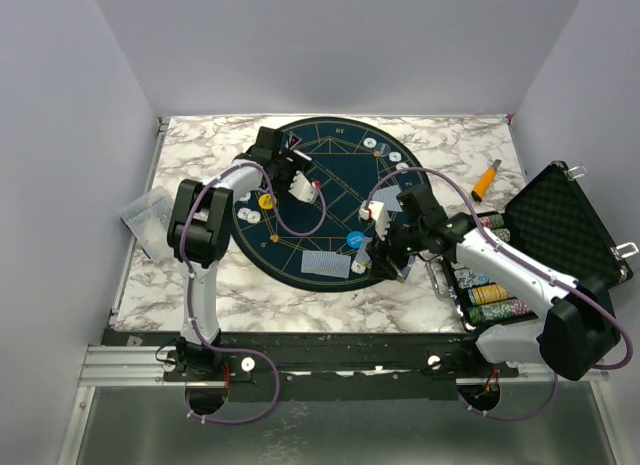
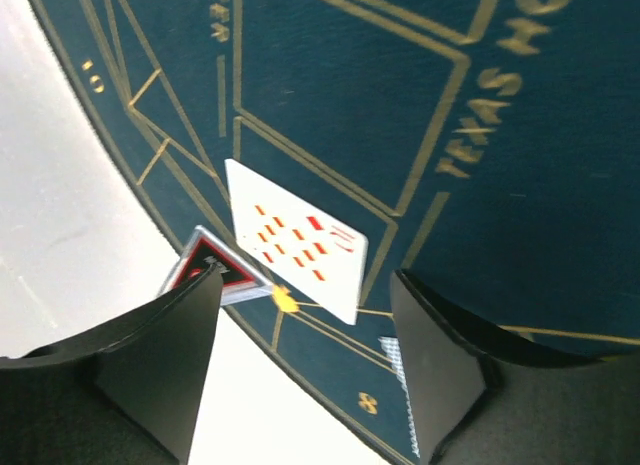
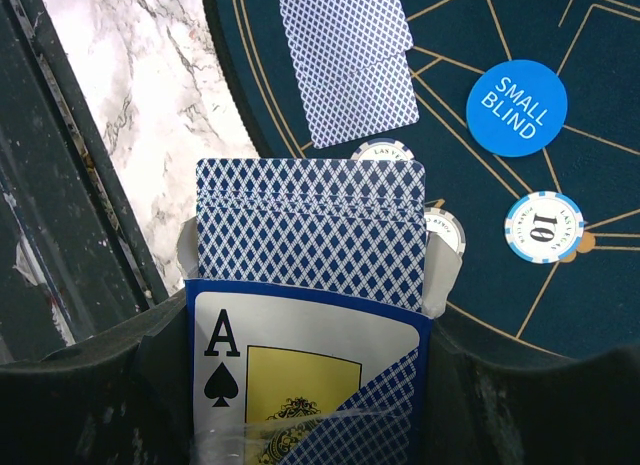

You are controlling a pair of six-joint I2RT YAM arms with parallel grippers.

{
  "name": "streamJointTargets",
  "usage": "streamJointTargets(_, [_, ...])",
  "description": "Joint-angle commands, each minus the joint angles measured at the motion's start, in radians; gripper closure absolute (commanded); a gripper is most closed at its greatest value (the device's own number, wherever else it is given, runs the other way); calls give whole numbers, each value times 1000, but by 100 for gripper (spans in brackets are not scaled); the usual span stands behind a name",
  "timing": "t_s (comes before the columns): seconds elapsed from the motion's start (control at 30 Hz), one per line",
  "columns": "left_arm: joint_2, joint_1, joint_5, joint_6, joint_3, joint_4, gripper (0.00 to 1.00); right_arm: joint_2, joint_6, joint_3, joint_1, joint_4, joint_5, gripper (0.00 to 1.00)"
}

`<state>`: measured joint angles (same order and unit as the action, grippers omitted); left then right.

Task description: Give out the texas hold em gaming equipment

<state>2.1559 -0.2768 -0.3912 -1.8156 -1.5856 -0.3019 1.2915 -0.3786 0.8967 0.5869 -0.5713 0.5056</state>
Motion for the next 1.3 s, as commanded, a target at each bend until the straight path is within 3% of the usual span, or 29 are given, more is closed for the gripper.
streamJointTargets(0.0, [-145,-2,2,-19,114,-37,26,-1,-18,16,-6,0,-10,100])
streamJointTargets(0.07, [-193,-2,4,10,160,-48,17,-11,-18,12,-6,0,-8,99])
streamJointTargets(0.17, [-249,-2,-3,175,160,-119,2,-26,-18,4,-5,7,-4,100])
streamJointTargets(0.37, [-350,-2,-131,756,9,-346,2,-36,-19,10,-7,6,15,99])
streamJointTargets(0.53, [-454,-2,-277,1320,23,-375,2,-50,-19,16,-6,8,42,99])
streamJointTargets(0.63, [-501,-4,-467,1567,119,-352,2,-66,-18,11,-6,13,55,99])
streamJointTargets(0.83, [-520,-39,-704,2044,349,-72,2,-71,-26,13,-6,9,83,99])
streamJointTargets(0.93, [-527,-90,-730,2180,424,67,2,-83,-31,3,-6,9,89,99])
streamJointTargets(1.27, [-495,-282,-715,2362,477,269,2,-107,-39,-8,-4,-5,118,99])
